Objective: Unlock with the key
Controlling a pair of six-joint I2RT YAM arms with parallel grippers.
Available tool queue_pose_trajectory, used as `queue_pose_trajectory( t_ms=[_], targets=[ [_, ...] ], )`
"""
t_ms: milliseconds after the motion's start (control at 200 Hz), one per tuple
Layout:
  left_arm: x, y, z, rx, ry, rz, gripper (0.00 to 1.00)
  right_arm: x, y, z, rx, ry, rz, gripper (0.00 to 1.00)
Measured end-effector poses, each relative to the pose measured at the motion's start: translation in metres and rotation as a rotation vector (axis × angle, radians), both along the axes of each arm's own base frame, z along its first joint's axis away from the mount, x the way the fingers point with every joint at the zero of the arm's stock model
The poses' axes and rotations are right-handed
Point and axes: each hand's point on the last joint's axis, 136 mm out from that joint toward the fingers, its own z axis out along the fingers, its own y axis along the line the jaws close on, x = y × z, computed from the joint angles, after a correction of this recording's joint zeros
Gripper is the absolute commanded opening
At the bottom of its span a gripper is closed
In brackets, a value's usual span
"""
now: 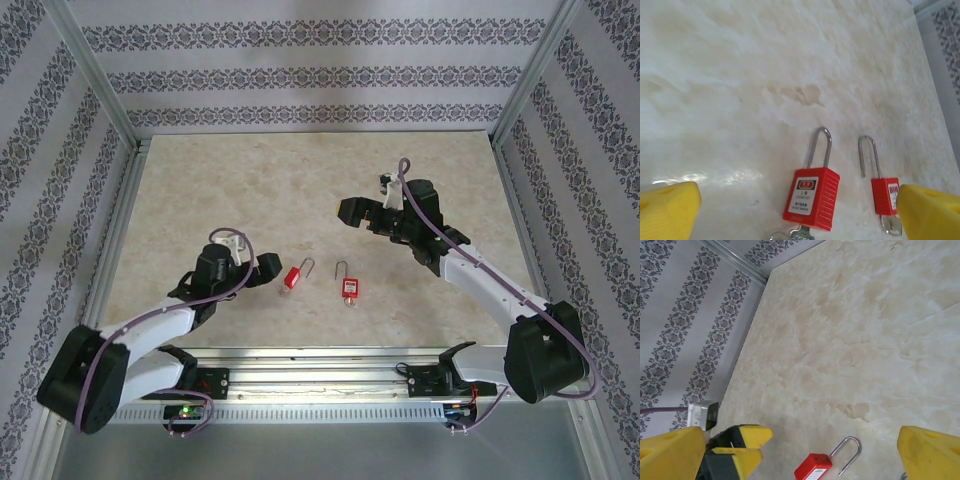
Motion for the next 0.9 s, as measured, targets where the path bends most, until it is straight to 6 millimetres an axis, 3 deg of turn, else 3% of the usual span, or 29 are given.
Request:
queue_pose_trajectory(
  t_ms=[135,280,330,460,610,899],
  targets=[
    [-0.007,-0.003,0.011,0.056,0.01,-0.049,0.93,-0.002,-0.001,-0.003,-0.009,0.014,0.001,0.98],
    [-0.005,-0.035,0.03,0.192,0.049,-0.204,0.7,-0.01,-0.002,-0.008,-0.021,0.018,0.011,0.98],
    [-0.003,-0.044,0.032,0.234,0.064,-0.25,0.67,-0.014,-0.003,-0.012,-0.027,0.025,0.014,0.98],
    [-0.005,-0.052,0.011,0.348,0.162,-0.331,0.59,-0.022,-0.007,-0.022,-0.04,0.047,0.016,0.98],
    [-0.013,-0.048,-0.016,0.449,0.285,-0.4,0.58,-0.026,-0.009,-0.022,-0.045,0.048,0.016,0.98],
    [-0.011,-0.064,-0.021,0.491,0.32,-0.501,0.56,-0.029,-0.013,-0.025,-0.048,0.051,0.011,0.98]
  ],
)
